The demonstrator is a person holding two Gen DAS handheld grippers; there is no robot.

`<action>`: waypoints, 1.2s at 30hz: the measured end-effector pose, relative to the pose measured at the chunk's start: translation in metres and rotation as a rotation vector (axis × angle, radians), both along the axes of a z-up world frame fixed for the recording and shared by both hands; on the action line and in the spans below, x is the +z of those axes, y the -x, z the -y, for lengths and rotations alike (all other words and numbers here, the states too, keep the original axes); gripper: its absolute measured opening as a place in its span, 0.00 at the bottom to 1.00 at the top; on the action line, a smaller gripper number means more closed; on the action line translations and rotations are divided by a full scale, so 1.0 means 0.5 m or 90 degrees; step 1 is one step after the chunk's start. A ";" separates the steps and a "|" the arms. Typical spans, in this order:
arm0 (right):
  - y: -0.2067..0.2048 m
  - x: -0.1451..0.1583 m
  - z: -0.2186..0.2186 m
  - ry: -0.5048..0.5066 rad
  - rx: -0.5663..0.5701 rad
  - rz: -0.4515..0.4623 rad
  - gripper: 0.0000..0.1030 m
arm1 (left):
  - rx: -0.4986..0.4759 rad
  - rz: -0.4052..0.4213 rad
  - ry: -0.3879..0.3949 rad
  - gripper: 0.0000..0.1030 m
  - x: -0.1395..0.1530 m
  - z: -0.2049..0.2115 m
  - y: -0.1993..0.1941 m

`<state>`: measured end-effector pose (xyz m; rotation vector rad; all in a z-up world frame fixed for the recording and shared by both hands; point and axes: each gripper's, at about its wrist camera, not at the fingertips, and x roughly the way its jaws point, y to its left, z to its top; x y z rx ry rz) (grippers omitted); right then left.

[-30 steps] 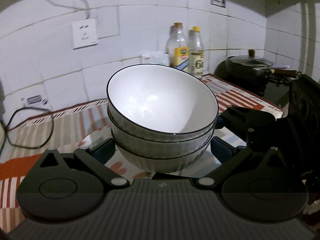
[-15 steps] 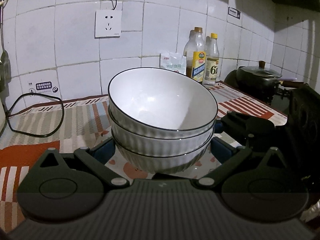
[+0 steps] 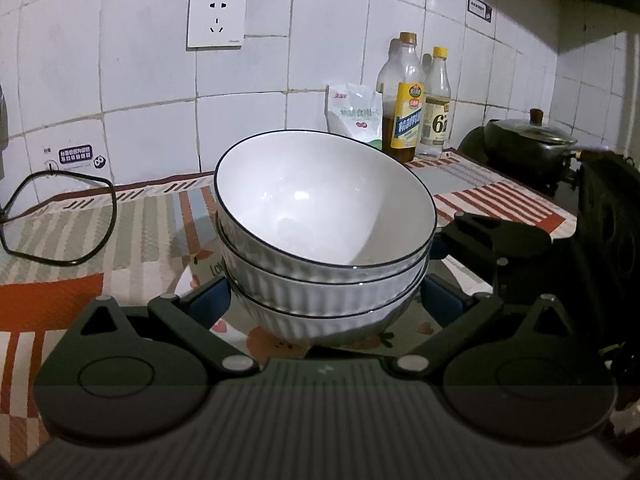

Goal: Organize plates and bowls
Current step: 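Carry the bowl stack with both tools and lower it onto the LOVELY BEAR plate, then open both tools and pull them back from the bowls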

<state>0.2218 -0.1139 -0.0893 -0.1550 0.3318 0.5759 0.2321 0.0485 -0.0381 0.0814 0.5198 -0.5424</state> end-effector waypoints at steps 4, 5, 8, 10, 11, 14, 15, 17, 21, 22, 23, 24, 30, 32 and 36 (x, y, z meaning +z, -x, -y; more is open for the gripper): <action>-0.007 -0.003 -0.002 0.006 0.000 0.004 0.98 | 0.002 0.008 -0.011 0.99 -0.004 0.003 -0.005; -0.007 -0.004 -0.001 0.004 0.000 0.002 0.98 | 0.004 0.009 -0.009 0.99 -0.006 0.003 -0.005; -0.001 -0.009 -0.002 0.013 -0.004 0.009 0.97 | 0.008 0.011 -0.014 0.99 -0.008 0.006 0.000; 0.001 -0.014 -0.005 0.026 -0.009 0.012 0.96 | 0.011 0.020 -0.025 0.99 -0.010 0.012 0.007; 0.004 -0.015 -0.007 0.035 -0.009 0.014 0.96 | 0.012 0.025 -0.030 0.99 -0.010 0.016 0.009; 0.019 -0.008 -0.001 0.027 -0.018 0.038 0.97 | 0.024 0.022 -0.022 1.00 -0.008 0.017 0.007; 0.024 -0.007 -0.001 0.029 -0.020 0.043 0.97 | 0.026 0.020 -0.018 1.00 -0.008 0.016 0.006; 0.039 -0.004 -0.006 0.056 -0.021 0.049 0.97 | 0.029 0.016 -0.025 0.99 -0.008 0.017 0.009; 0.069 0.007 0.009 0.046 -0.023 0.064 0.97 | 0.042 0.052 -0.027 1.00 0.002 0.015 0.040; 0.073 0.010 0.015 0.037 -0.023 0.059 0.97 | 0.044 0.047 -0.024 1.00 0.006 0.012 0.043; 0.075 0.013 0.019 0.030 -0.024 0.054 0.97 | 0.049 0.040 -0.022 1.00 0.009 0.009 0.045; 0.079 0.014 0.022 0.026 -0.031 0.052 0.97 | 0.057 0.036 -0.017 1.00 0.012 0.005 0.048; 0.129 0.025 0.053 -0.003 -0.053 0.053 0.97 | 0.096 0.035 -0.009 1.00 0.027 -0.020 0.095; 0.151 0.037 0.070 -0.029 -0.041 0.050 0.97 | 0.109 0.037 -0.010 1.00 0.034 -0.026 0.115; 0.194 0.064 0.099 -0.069 -0.047 0.048 0.97 | 0.129 0.039 -0.007 1.00 0.057 -0.036 0.161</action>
